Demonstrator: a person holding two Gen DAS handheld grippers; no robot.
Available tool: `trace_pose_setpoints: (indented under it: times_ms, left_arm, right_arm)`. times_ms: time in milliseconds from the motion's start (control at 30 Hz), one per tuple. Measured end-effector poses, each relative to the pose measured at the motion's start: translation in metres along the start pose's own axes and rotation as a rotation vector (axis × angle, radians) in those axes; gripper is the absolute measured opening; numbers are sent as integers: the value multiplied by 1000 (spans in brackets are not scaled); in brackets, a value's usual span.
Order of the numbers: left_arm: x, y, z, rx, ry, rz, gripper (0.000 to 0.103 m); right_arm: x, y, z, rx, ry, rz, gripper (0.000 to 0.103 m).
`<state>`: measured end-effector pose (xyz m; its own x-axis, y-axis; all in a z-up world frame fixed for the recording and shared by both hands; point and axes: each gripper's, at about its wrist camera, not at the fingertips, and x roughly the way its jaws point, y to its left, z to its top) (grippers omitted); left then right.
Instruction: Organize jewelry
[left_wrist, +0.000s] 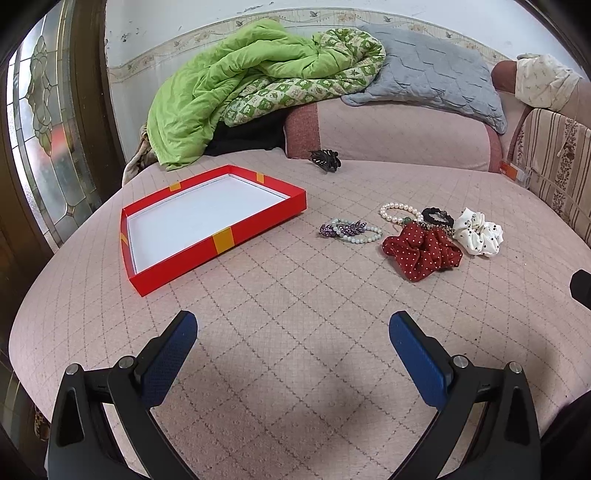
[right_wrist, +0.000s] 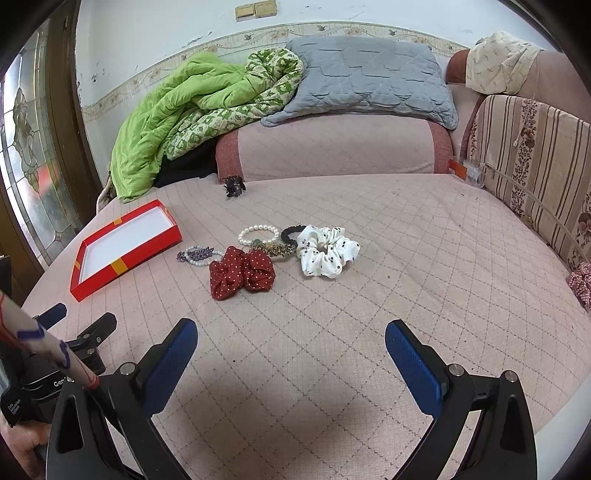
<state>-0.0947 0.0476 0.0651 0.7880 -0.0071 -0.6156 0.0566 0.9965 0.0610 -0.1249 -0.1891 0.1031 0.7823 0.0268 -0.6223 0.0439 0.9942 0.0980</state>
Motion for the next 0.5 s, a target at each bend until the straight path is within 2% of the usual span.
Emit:
trace_pose_setpoints:
  times_ms: [500]
  left_arm:
    - [3,0,-2,-9,6,-2,103]
  right_arm:
    - [4,4,-4,-14,17,-6,103]
